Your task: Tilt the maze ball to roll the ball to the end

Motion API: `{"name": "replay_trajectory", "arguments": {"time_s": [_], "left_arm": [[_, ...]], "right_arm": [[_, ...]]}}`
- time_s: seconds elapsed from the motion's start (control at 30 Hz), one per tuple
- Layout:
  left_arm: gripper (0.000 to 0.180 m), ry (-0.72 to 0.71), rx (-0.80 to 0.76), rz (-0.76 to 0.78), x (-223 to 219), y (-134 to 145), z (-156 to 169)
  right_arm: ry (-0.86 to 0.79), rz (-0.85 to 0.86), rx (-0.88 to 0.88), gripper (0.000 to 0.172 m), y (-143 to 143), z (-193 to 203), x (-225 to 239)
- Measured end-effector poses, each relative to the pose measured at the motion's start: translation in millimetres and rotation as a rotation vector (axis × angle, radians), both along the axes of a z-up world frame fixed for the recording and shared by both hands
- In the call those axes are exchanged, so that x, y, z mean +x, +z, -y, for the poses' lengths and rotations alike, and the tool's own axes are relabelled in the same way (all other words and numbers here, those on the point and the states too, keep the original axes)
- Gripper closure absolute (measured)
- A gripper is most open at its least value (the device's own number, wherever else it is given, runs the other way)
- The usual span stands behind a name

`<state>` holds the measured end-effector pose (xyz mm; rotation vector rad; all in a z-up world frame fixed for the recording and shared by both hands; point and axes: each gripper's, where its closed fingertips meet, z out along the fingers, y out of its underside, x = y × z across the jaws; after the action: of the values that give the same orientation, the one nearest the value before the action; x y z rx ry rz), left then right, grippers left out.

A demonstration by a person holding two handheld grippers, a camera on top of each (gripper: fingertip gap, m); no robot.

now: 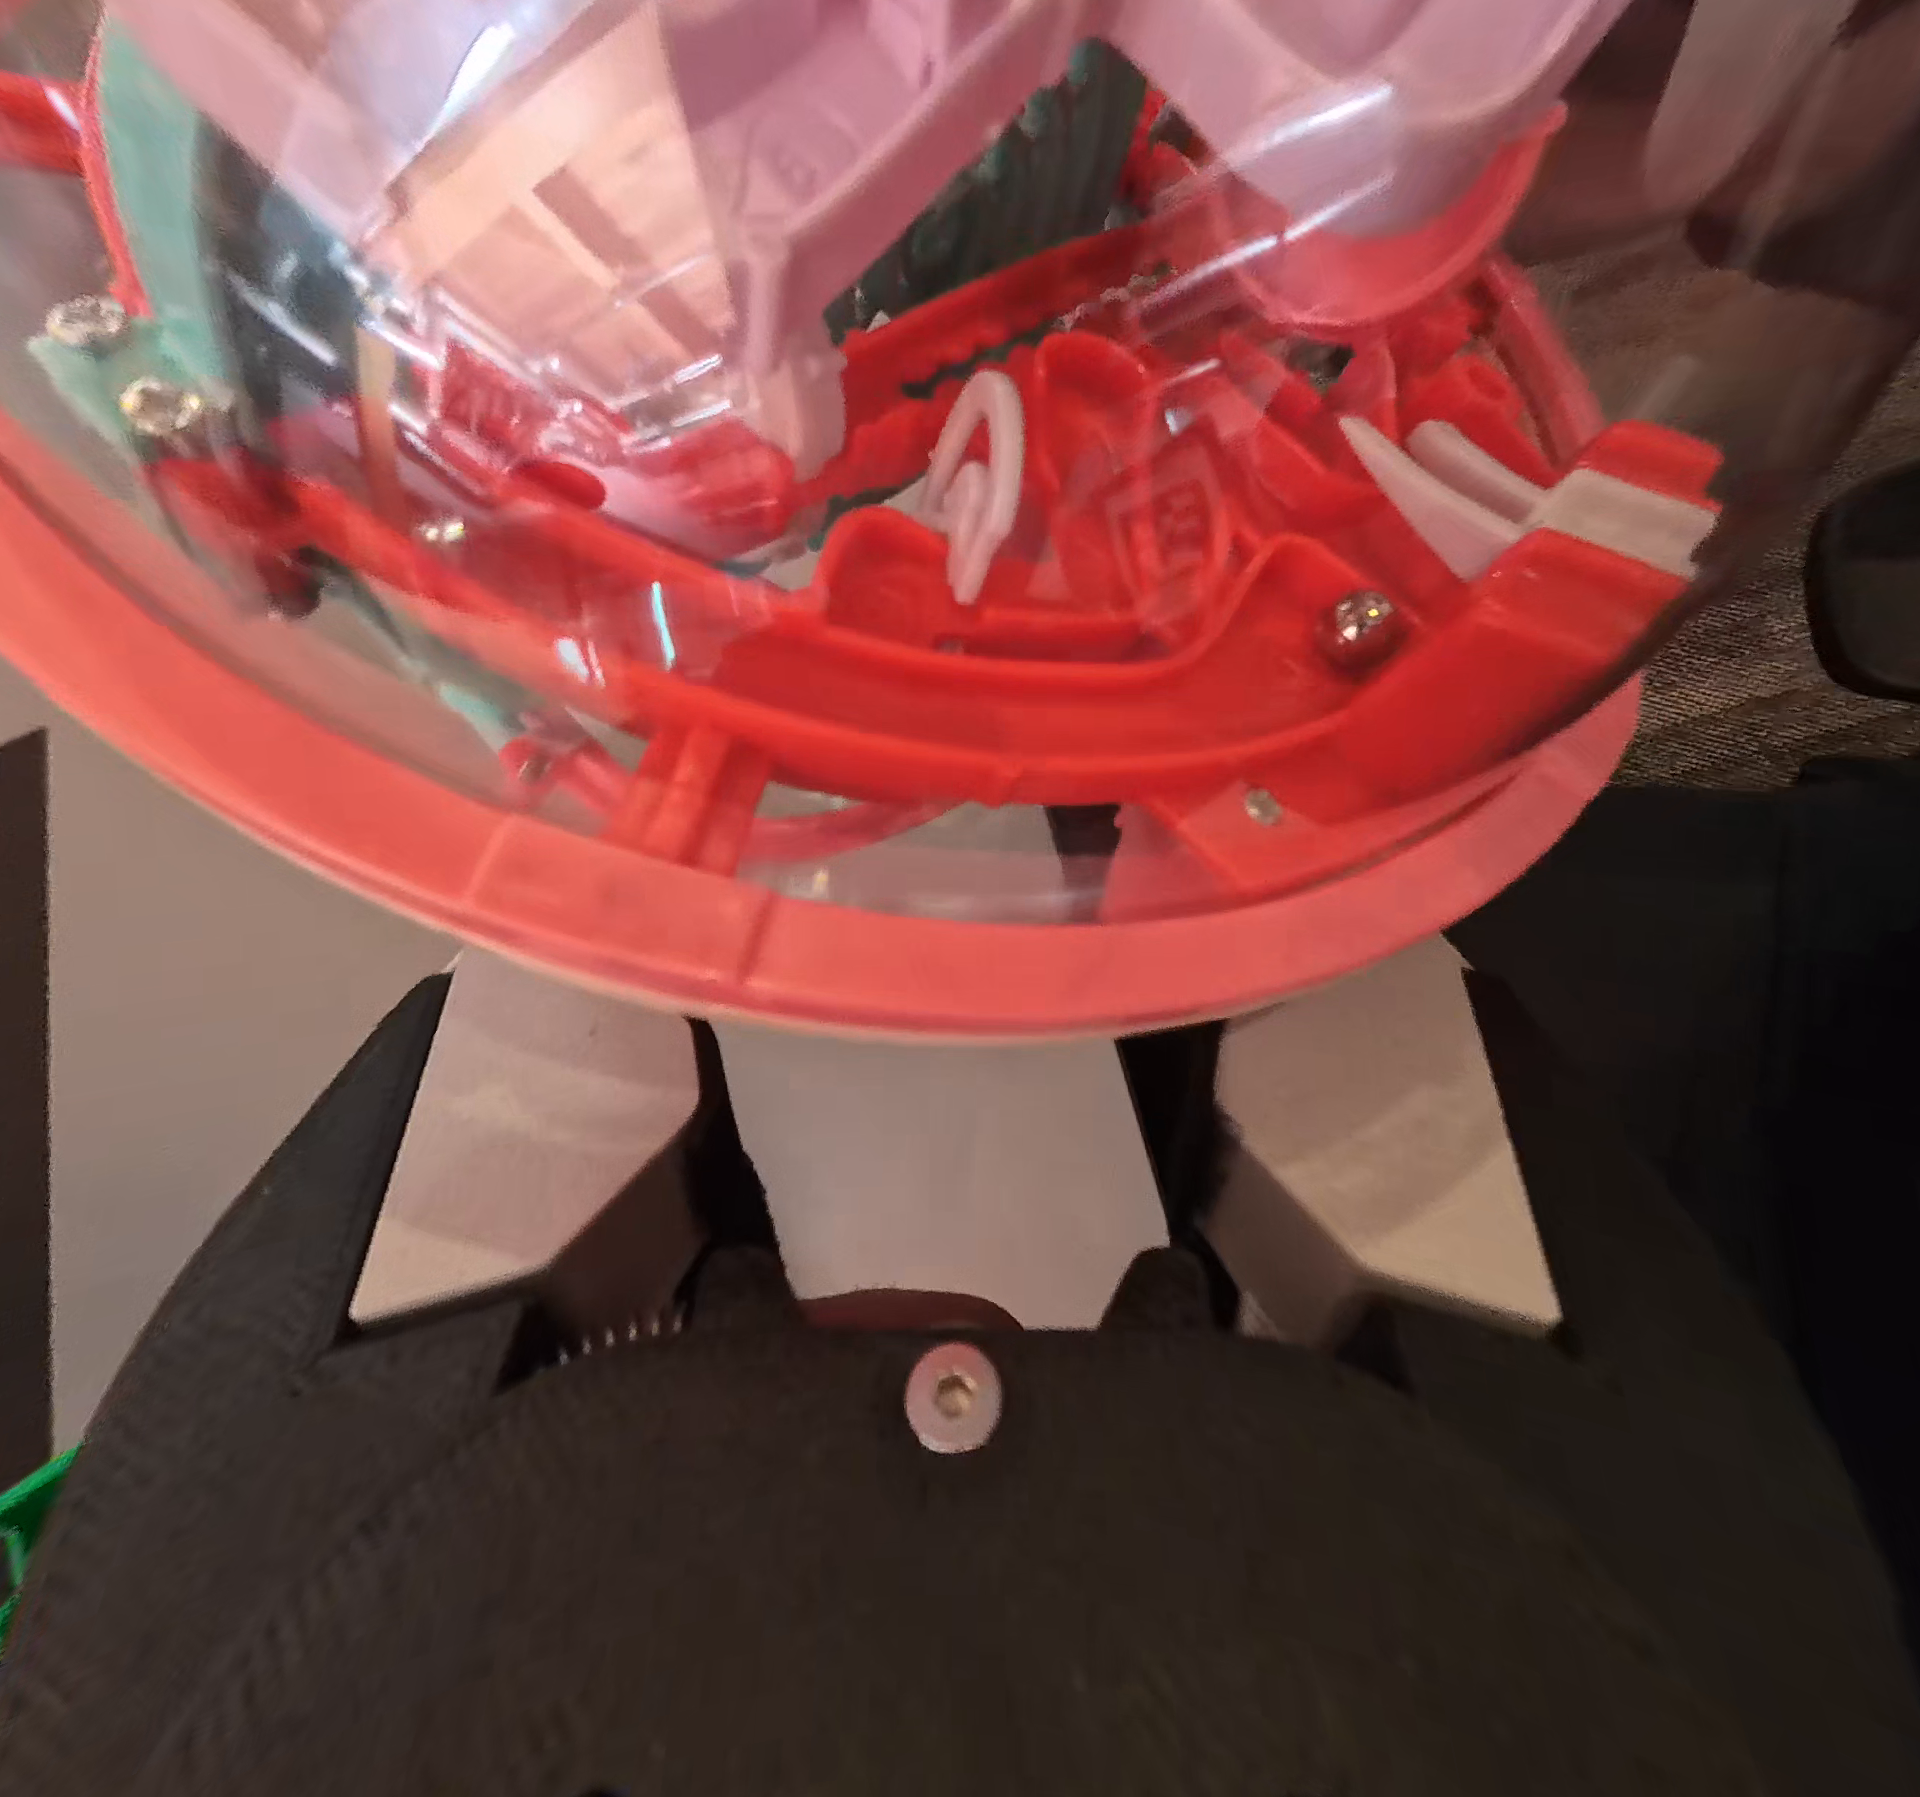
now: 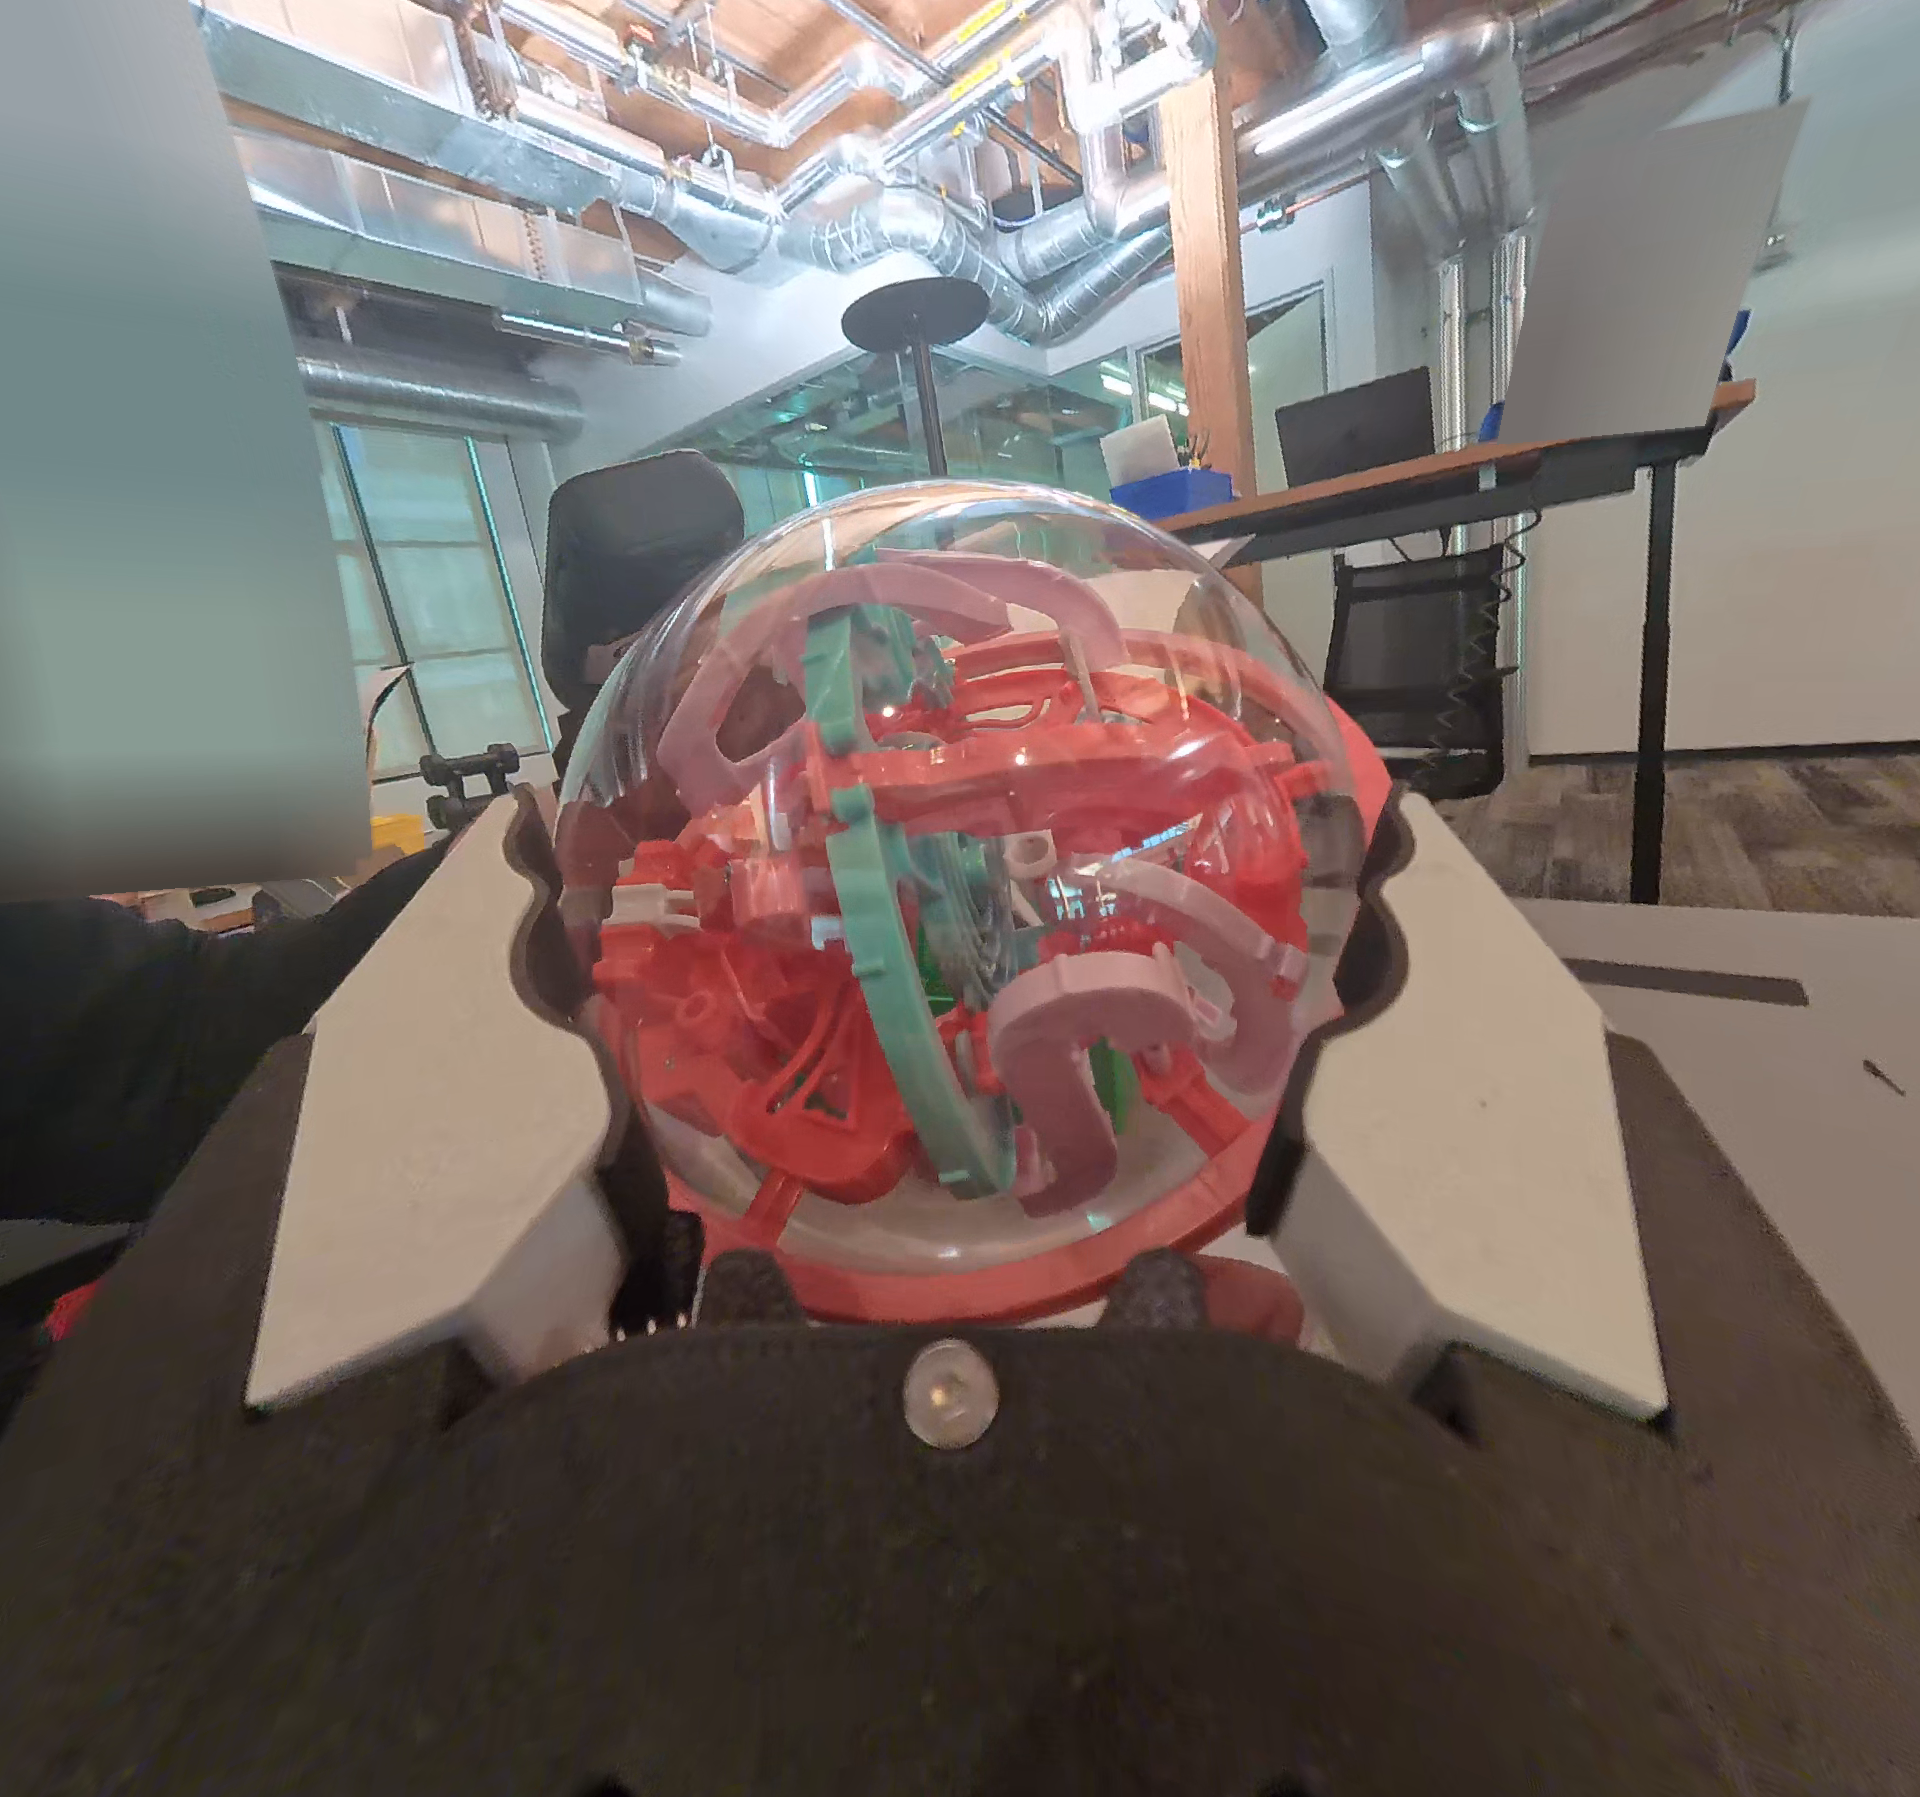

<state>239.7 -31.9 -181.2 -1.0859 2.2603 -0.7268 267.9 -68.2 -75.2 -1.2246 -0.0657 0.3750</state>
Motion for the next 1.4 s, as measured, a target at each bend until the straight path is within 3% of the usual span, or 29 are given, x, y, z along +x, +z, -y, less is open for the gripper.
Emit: {"name": "replay_trajectory", "arguments": {"time_s": [0.47,0.7,1.13,1.4], "left_arm": [[0.079,-0.002,0.064,0.135,2,16,4],[0.078,-0.014,0.067,0.182,-2,23,5],[0.037,-0.102,-0.279,0.183,-13,43,36],[0.042,-0.071,-0.289,0.249,-13,45,34]], "right_arm": [[-0.025,0.114,0.068,0.018,15,8,-12],[-0.003,0.091,0.133,0.019,17,12,-14],[-0.016,0.151,0.206,0.019,19,19,-20],[-0.019,0.258,0.230,0.021,13,21,-29]]}}
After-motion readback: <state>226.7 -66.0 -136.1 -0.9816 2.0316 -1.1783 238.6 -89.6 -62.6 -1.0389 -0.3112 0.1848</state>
